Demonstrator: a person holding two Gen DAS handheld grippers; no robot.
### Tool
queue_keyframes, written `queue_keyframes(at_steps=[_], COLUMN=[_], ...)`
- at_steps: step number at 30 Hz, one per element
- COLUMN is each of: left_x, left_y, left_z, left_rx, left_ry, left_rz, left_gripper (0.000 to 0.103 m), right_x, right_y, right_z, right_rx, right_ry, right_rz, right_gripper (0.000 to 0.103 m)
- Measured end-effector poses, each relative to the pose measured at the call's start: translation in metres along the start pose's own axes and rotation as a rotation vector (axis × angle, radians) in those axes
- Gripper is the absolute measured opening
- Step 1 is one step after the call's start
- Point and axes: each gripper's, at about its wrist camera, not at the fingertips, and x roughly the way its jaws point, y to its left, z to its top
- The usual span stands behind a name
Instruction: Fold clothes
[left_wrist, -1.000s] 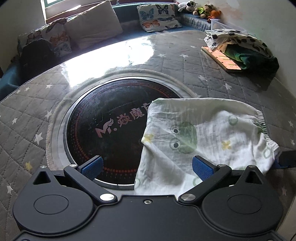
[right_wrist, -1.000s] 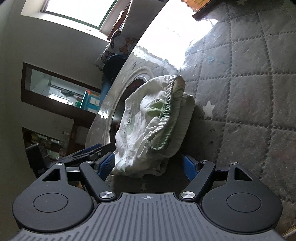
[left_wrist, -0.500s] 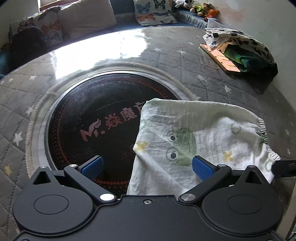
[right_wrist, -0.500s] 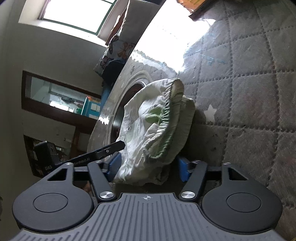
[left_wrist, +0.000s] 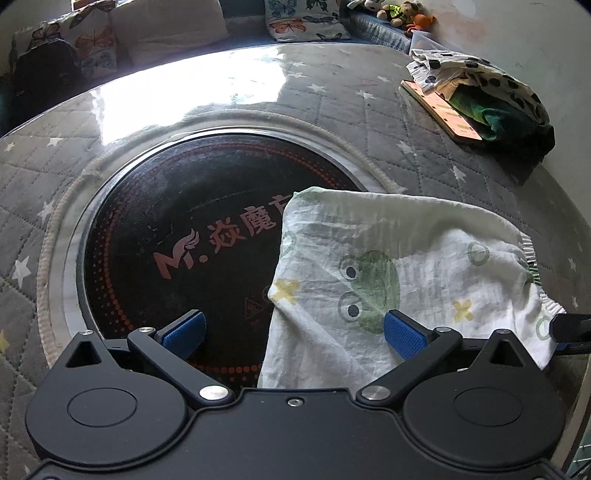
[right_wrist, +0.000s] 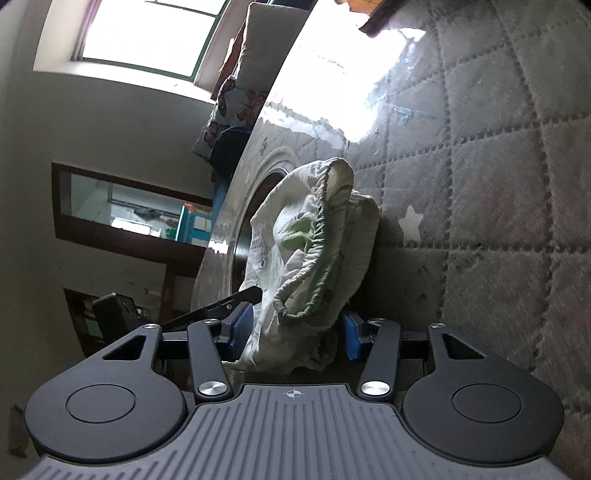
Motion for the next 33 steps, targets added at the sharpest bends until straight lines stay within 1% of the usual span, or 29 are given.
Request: queue_keyframes(at_steps=[8, 10, 11, 12, 14, 16, 18, 20, 22, 23, 26, 29, 30, 31, 32, 33], left_x=[-0.001, -0.002, -0.002, -0.003, -0.005, -0.006, -0.007, -0.007, -0.009, -0.01, -0.013, -0.014, -0.014, -0.014, -0.014, -0.014], left_y=[0.0, 0.001, 0.002, 0.004, 0.006, 0.01, 0.013, 0.017, 0.023, 0.026, 0.035, 0.041, 0.042, 0.043, 0.045, 0.045], left_z=[-0.002, -0.003, -0.002, -0.002, -0.001, 0.0, 0.0, 0.0, -0.001, -0.001, -0.002, -0.003, -0.003, -0.003, -0.004, -0.004], left_rx=[0.002, -0.002, -0.007, -0.012, -0.022, -0.046, -0.052, -0.069, -0.094, -0.107, -0.141, -0.175, -0.18, -0.181, -0.195, -0.202], left_ry=[-0.003, -0.003, -0.006, -0.008, -0.01, -0.009, -0.009, -0.013, -0.019, -0.022, -0.032, -0.037, -0.038, -0.037, -0.032, -0.03], left_rz=[-0.005, -0.014, -0.018, -0.023, -0.037, -0.058, -0.06, -0.067, -0.092, -0.105, -0.141, -0.167, -0.172, -0.173, -0.2, -0.21], left_gripper=[0.103, 0.103, 0.102, 0.098, 0.095, 0.094, 0.091, 0.091, 0.09, 0.089, 0.078, 0.074, 0.069, 0.066, 0.063, 0.062], right_x=[-0.001, 0.0, 0.0, 0.0, 0.0, 0.0, 0.001, 0.0, 0.002, 0.003, 0.007, 0.007, 0.007, 0.006, 0.006, 0.006], right_y=[-0.002, 0.002, 0.003, 0.003, 0.004, 0.003, 0.005, 0.005, 0.006, 0.005, 0.005, 0.005, 0.005, 0.005, 0.004, 0.004], right_z=[-0.001, -0.01, -0.014, -0.015, -0.015, -0.014, -0.016, -0.015, -0.014, -0.012, -0.008, -0.005, -0.004, -0.004, -0.003, -0.003], right_rx=[0.008, 0.007, 0.006, 0.005, 0.005, 0.005, -0.003, -0.005, -0.004, -0.004, -0.008, -0.014, -0.015, -0.015, -0.014, -0.014], right_ry=[0.011, 0.011, 0.012, 0.013, 0.013, 0.013, 0.015, 0.016, 0.017, 0.017, 0.019, 0.021, 0.022, 0.022, 0.022, 0.022], right_rz=[0.01, 0.006, 0.005, 0.007, 0.01, 0.011, 0.009, 0.01, 0.013, 0.014, 0.014, 0.011, 0.01, 0.011, 0.012, 0.012], right_gripper=[0.053, 0.053, 0.053, 0.053, 0.053, 0.053, 0.053, 0.054, 0.054, 0.054, 0.054, 0.054, 0.054, 0.054, 0.054, 0.054])
